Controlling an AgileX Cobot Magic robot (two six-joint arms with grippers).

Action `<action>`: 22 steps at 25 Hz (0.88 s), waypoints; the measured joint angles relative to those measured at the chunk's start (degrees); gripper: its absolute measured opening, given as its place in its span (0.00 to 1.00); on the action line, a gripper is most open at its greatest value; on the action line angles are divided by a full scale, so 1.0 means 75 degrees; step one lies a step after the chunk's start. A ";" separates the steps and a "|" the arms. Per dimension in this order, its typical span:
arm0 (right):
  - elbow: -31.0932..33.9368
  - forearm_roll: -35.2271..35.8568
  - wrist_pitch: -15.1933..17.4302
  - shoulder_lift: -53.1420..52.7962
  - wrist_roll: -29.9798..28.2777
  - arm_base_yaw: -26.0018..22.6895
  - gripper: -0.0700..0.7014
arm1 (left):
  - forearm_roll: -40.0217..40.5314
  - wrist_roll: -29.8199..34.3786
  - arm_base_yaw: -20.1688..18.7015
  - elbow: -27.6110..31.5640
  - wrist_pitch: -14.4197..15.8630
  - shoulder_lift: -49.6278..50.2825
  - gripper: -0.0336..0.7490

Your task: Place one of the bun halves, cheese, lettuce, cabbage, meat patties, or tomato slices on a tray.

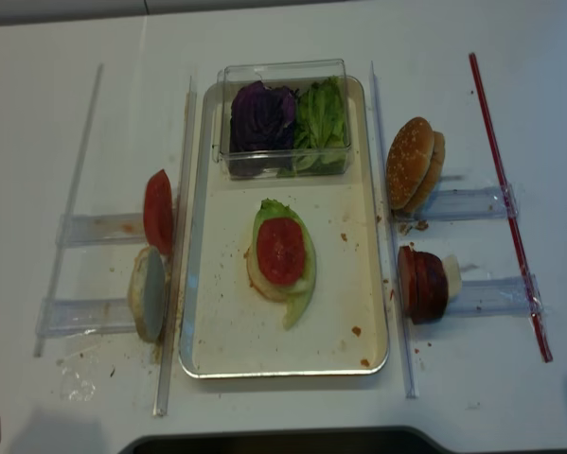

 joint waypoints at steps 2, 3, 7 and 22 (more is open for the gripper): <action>0.0000 0.0000 0.0000 0.0000 0.0000 0.0000 0.62 | 0.0000 0.0000 0.0000 0.0267 0.0000 -0.0267 0.65; 0.0000 0.0000 0.0000 0.0000 0.0000 0.0000 0.62 | 0.0000 0.0000 0.0000 0.0370 0.0000 -0.0379 0.65; 0.0000 0.0000 0.0000 0.0000 0.0000 0.0000 0.62 | 0.0000 0.0000 0.0000 0.0645 0.0029 -0.0602 0.65; 0.0000 0.0000 0.0000 0.0000 0.0000 0.0000 0.62 | -0.0377 0.0012 0.0000 0.0946 -0.0695 -0.0728 0.65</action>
